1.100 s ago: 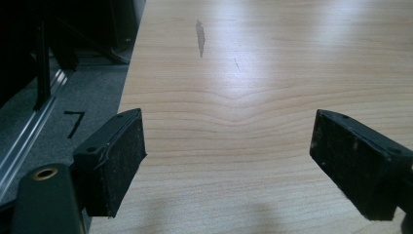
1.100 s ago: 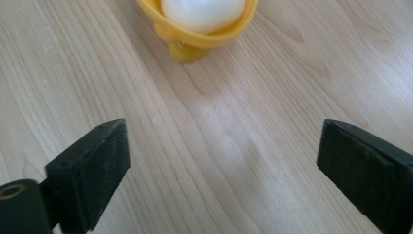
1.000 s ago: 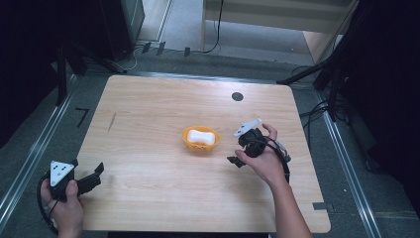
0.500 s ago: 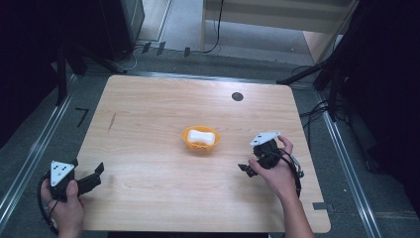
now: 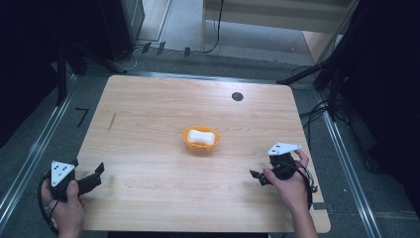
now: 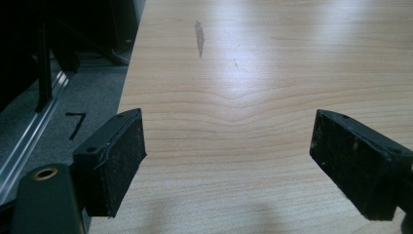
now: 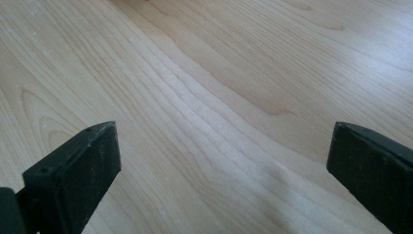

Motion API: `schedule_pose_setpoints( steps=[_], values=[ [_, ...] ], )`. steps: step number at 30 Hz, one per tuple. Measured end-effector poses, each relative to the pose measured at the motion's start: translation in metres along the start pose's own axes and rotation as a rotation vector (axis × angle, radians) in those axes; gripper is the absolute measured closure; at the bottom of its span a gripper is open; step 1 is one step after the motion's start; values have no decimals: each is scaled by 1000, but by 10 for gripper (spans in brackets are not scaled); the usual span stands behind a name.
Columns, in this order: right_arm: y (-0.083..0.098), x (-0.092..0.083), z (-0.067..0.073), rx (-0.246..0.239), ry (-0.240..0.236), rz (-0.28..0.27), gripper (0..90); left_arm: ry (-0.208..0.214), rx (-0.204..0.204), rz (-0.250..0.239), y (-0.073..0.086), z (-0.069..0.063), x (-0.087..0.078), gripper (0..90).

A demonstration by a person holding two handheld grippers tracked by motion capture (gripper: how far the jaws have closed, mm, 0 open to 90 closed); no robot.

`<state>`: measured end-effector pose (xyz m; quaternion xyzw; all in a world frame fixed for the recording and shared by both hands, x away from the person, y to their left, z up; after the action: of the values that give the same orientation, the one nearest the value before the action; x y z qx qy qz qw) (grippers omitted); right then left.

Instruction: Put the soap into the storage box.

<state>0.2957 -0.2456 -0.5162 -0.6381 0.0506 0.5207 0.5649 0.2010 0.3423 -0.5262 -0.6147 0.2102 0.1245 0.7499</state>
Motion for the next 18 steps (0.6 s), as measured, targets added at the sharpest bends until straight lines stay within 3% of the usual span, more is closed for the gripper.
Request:
schedule_pose_setpoints(
  steps=[18],
  values=[
    [49, -30, -17, 110, 39, -103, 0, -4, 0, 2, 0, 0, 0, 134]
  ],
)
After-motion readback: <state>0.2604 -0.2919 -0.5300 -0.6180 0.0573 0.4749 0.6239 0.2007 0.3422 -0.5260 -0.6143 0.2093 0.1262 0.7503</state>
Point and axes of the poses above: each handheld gripper's, and its own axes: x roughly forward along the jaws, y roughly out of its underside, z roughly to its left, the point moved 1 cm from there along x, roughly forward along the jaws, and after that the axes turned 11 degrees about x, right-handed, at the moved point
